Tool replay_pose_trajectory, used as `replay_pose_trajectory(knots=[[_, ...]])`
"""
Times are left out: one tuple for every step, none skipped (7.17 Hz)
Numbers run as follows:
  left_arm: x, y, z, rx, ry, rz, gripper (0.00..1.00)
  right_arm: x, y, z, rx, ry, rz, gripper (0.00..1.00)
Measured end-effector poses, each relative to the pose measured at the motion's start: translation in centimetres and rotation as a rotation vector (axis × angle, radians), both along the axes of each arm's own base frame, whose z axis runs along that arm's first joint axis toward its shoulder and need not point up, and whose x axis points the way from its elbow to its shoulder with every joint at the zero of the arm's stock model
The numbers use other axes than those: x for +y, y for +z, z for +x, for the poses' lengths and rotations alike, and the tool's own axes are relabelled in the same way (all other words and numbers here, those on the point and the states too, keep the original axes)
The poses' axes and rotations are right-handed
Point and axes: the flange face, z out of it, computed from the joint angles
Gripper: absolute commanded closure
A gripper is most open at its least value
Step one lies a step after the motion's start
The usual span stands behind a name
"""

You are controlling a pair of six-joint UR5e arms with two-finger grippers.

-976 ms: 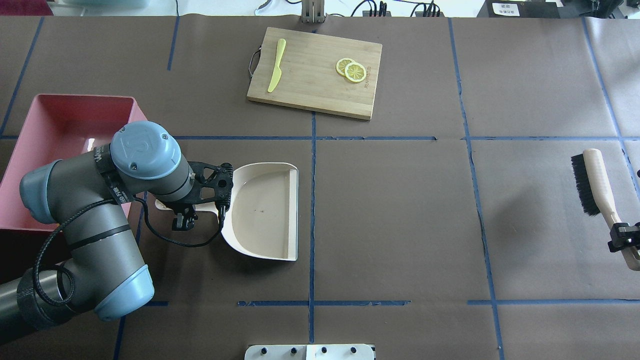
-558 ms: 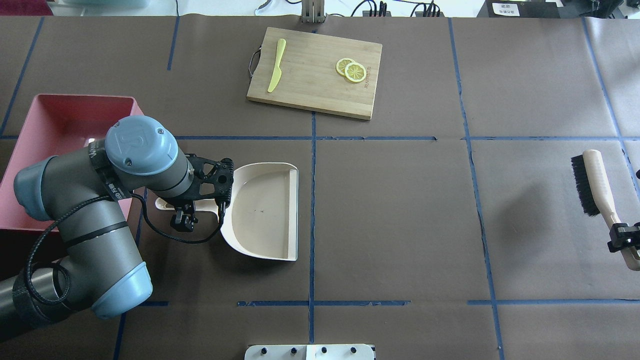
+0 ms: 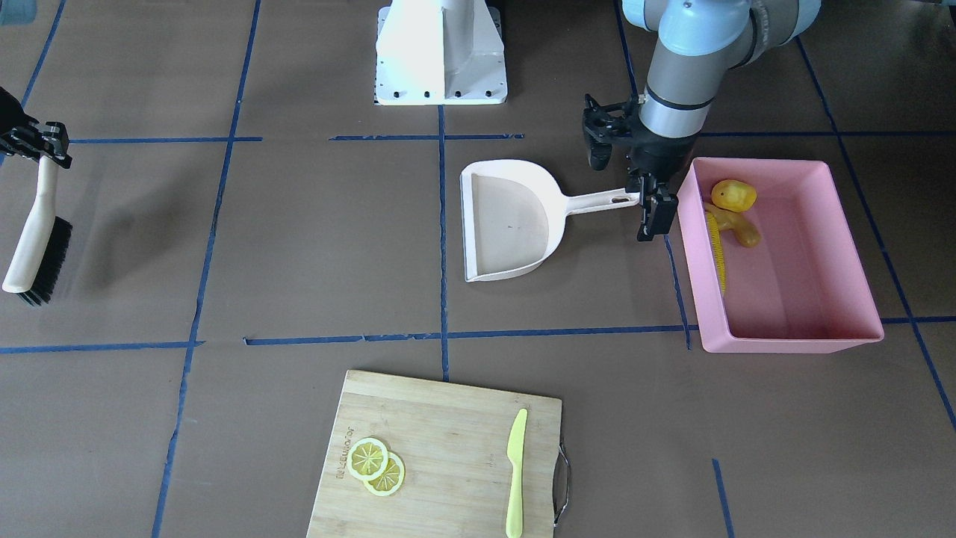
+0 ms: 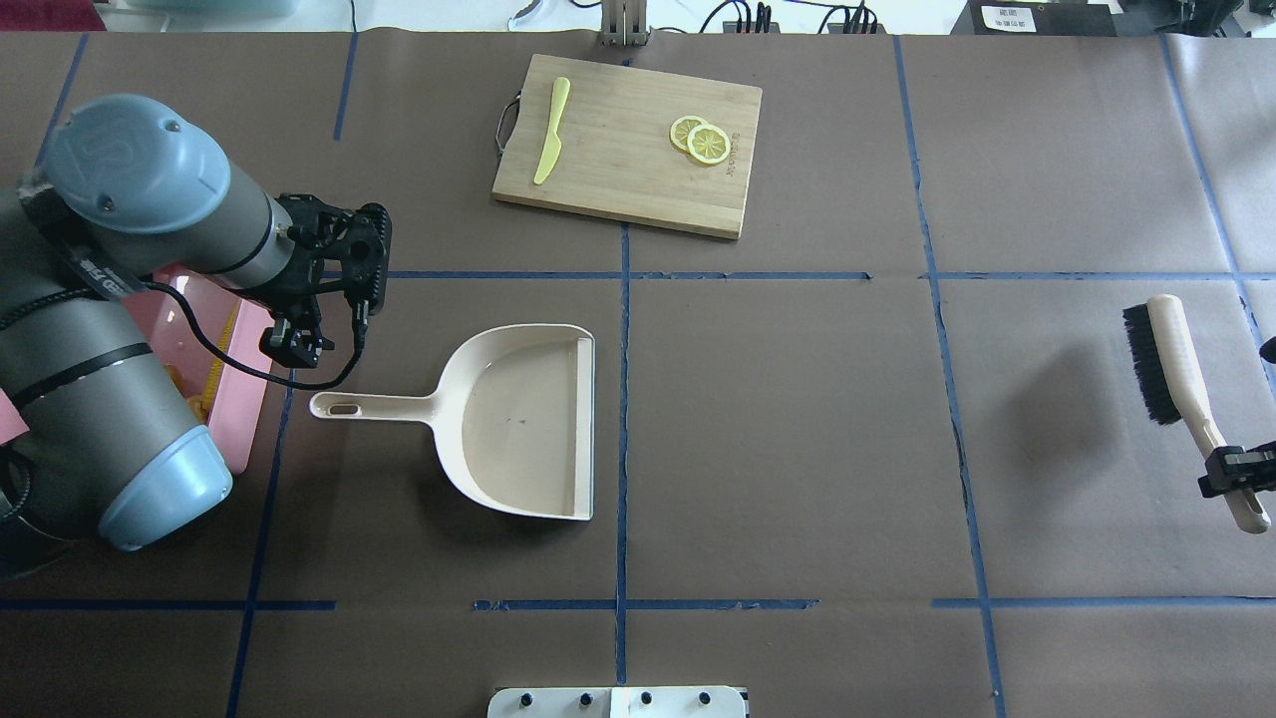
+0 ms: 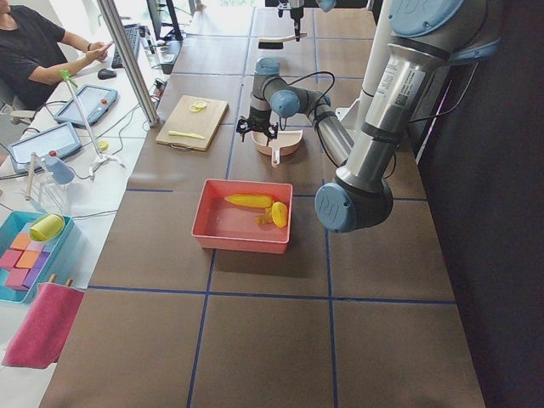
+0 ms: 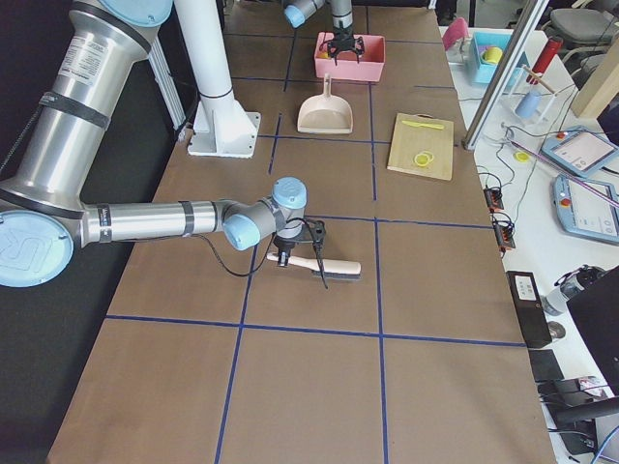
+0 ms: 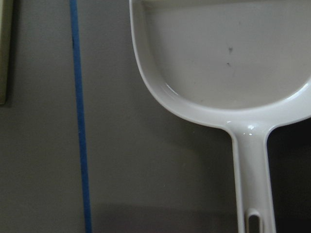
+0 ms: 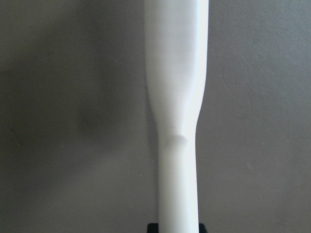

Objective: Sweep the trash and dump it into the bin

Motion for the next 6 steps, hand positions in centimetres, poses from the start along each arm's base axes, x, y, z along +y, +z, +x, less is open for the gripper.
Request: replay_pose_trajectory(knots=[[-0.8,0.4,-1.7,-0.007,0.000,0.012,0.00,0.1,0.4,-0.2,-0.006,-0.008,0.008,0.91],[-1.6,1.0,-3.4,-0.008,0.009,0.011,0.00,0.1,0.6,-0.4,-0.008,-0.016,0.011,0.88],[-2.2,1.8,-4.8,-0.011,0.022,0.009,0.00,0.2,0.6,-0.6,-0.010,-0.024,0.012,0.83],[-2.5,2.2,-5.6,-0.013,0.030,0.011,0.00,0.3,0.7,-0.7,-0.011,-0.029,0.012,0.77],[-2.6,2.4,-5.9,-0.015,0.034,0.012,0.00,0.3,0.7,-0.8,-0.011,-0.032,0.012,0.67],[-2.6,2.5,-6.0,-0.017,0.035,0.012,0.00,0.4,0.8,-0.9,-0.009,-0.036,0.010,0.55]])
